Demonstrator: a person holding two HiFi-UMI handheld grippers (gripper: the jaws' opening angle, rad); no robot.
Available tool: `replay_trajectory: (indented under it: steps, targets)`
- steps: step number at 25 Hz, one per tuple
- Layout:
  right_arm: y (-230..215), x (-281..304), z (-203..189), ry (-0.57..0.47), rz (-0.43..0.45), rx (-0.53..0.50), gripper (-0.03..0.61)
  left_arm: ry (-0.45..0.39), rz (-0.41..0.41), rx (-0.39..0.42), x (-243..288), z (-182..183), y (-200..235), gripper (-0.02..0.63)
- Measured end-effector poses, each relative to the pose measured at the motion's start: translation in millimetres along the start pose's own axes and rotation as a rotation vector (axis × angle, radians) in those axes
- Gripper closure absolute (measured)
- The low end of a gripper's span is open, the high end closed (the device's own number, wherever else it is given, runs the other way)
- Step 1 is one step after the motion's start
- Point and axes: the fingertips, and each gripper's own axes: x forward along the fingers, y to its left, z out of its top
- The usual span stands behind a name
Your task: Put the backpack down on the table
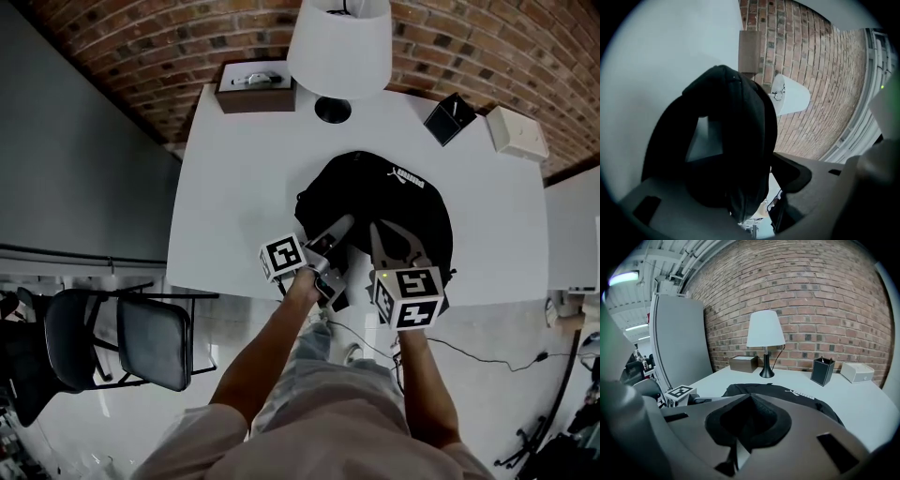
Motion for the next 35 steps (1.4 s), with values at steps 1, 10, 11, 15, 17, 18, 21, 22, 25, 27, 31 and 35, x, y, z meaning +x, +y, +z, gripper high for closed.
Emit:
replay_trajectory:
  steps: [1, 10, 11, 15, 17, 18, 21, 22, 25, 27, 31, 35]
  targets:
    - [2, -1, -1, -0.001, 0.009, 0.001, 0.577, -0.006, 0.008, 0.005, -4, 0, 0, 0.351]
    - [7, -25, -9, -0.025, 0.083, -0.003, 0.577, -0.068, 0.133, 0.113, -38, -11, 3, 0.351]
    - [8, -28, -10, -0.029, 0.094, -0.006, 0.577, -0.080, 0.146, 0.126, -42, -12, 3, 0.351]
    - [11, -42, -12, -0.048, 0.127, -0.017, 0.577, -0.116, 0.180, 0.182, -54, -22, -4, 0.351]
    - [12, -48, -11, -0.059, 0.144, -0.022, 0.577, -0.131, 0.200, 0.227, -58, -26, -10, 0.351]
    - [12, -51, -10, -0.065, 0.154, -0.025, 0.577, -0.138, 0.210, 0.250, -60, -28, -14, 0.353]
    - [15, -62, -9, -0.080, 0.180, -0.030, 0.577, -0.147, 0.226, 0.307, -64, -38, -28, 0.363]
    - [15, -66, -9, -0.084, 0.187, -0.031, 0.577, -0.144, 0.231, 0.330, -65, -42, -33, 0.366]
    - [17, -76, -9, -0.095, 0.210, -0.036, 0.577, -0.136, 0.254, 0.422, -65, -54, -49, 0.374]
    - [18, -81, -8, -0.104, 0.227, -0.044, 0.577, -0.159, 0.257, 0.473, -65, -59, -61, 0.379]
    - [21, -96, -8, -0.117, 0.253, -0.058, 0.577, -0.201, 0.272, 0.563, -66, -71, -84, 0.388]
    - [25, -113, -5, -0.140, 0.277, -0.073, 0.577, -0.237, 0.312, 0.673, -72, -82, -104, 0.404]
